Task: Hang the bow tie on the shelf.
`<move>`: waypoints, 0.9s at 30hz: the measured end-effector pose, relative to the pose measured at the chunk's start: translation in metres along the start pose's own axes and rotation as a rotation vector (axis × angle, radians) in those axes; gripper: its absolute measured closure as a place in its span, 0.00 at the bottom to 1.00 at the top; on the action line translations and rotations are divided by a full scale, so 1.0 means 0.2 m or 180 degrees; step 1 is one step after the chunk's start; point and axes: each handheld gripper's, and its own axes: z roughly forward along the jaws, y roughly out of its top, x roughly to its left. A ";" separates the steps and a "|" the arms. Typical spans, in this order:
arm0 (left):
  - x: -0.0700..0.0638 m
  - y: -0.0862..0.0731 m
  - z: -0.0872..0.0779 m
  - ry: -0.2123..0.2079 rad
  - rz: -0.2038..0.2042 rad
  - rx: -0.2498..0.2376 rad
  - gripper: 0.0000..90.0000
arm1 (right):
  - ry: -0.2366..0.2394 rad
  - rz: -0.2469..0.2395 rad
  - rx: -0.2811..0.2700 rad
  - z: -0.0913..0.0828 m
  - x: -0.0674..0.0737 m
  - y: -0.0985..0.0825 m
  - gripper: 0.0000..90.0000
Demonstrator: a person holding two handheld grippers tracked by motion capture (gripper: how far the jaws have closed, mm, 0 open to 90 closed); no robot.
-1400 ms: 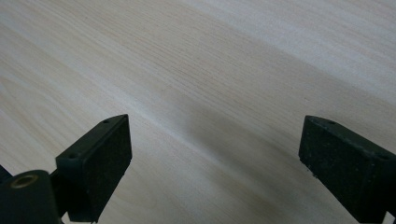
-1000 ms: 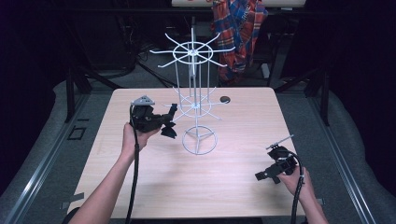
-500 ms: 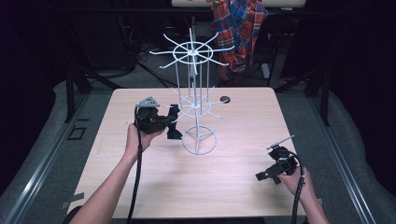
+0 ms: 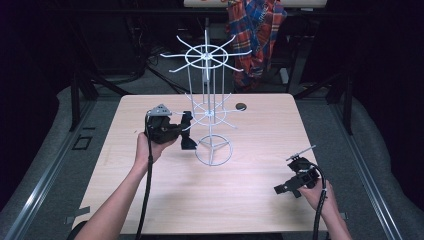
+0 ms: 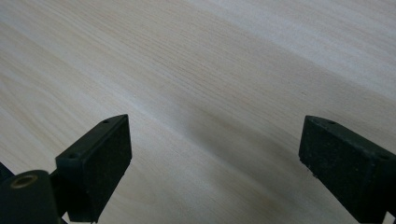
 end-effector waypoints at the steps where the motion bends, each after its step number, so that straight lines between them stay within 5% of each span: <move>1: 0.00 0.00 0.00 -0.0002 0.0001 0.0009 0.98 | -0.0008 -0.0007 0.0002 0.00 0.00 0.00 0.10; 3: 0.00 -0.01 0.00 0.0003 0.0006 0.0012 0.98 | -0.0056 -0.0025 0.0022 0.00 0.01 0.00 0.10; 4: 0.01 -0.01 0.00 0.0009 0.0003 0.0012 0.97 | -0.0017 0.0100 -0.0111 0.01 0.02 0.00 0.10; 5: 0.01 -0.01 0.00 0.0006 0.0000 -0.0004 0.97 | -0.0005 -0.0009 -0.0002 0.00 0.01 0.00 0.10; 9: 0.02 -0.02 0.01 -0.0001 -0.0015 0.0004 0.96 | -0.0045 -0.0044 0.0053 0.00 0.00 0.00 0.10; 16: 0.03 -0.02 0.01 0.0029 -0.0005 0.0072 0.90 | 0.0012 0.0091 -0.0099 0.01 0.01 0.00 0.10; 27: 0.04 -0.02 -0.02 0.0236 -0.0101 0.0199 0.53 | 0.0006 0.0030 -0.0047 0.00 0.01 0.00 0.10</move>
